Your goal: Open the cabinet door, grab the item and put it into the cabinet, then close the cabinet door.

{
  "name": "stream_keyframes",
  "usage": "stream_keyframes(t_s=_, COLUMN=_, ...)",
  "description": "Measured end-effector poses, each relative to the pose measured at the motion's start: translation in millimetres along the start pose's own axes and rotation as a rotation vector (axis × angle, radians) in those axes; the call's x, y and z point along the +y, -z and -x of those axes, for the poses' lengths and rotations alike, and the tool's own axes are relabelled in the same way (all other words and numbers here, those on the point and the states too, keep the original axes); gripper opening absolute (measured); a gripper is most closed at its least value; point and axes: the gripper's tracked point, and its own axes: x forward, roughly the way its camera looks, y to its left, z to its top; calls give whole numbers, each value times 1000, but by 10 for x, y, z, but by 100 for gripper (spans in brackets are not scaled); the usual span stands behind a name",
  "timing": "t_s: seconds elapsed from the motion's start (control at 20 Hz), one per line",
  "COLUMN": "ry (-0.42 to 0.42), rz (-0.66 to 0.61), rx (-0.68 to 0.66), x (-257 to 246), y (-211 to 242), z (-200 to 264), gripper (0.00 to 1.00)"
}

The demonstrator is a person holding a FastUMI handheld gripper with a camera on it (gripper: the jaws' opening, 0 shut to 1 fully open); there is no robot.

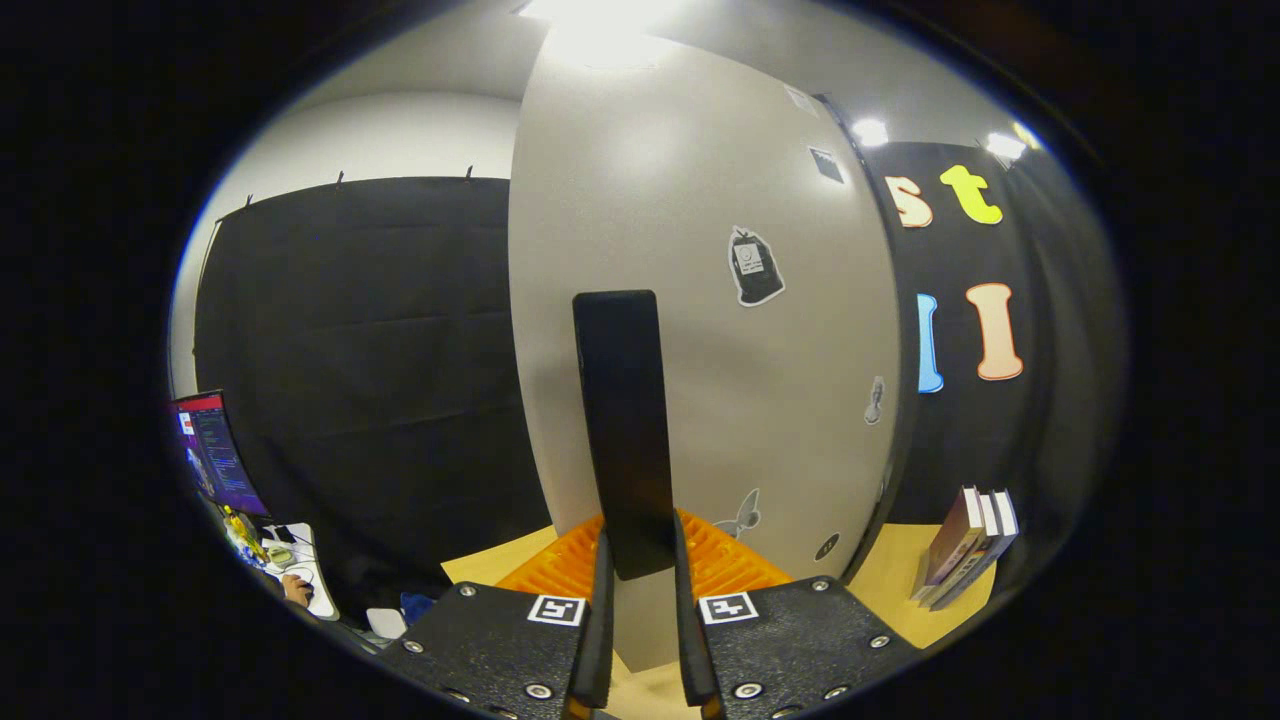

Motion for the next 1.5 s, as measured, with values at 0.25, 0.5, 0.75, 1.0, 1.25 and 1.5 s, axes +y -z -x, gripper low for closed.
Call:
stream_keyframes(t_s=0.25, ry=61, rz=-34, rx=-11, x=-152, y=-10, z=184, gripper=29)
stream_keyframes(t_s=0.5, ry=196, rz=-7, rx=-36, x=-410, y=-39, z=354, gripper=36)
stream_keyframes(t_s=0.75, ry=367, rz=-36, rx=-71, x=-644, y=-47, z=515, gripper=73)
stream_keyframes(t_s=1.0, ry=589, rz=-2, rx=-151, x=-961, y=-137, z=694, gripper=83)
stream_keyframes(t_s=1.25, ry=760, rz=0, rx=-200, x=-1075, y=-71, z=904, gripper=85)
stream_keyframes(t_s=1.5, ry=760, rz=-17, rx=-166, x=-616, y=387, z=920, gripper=93)
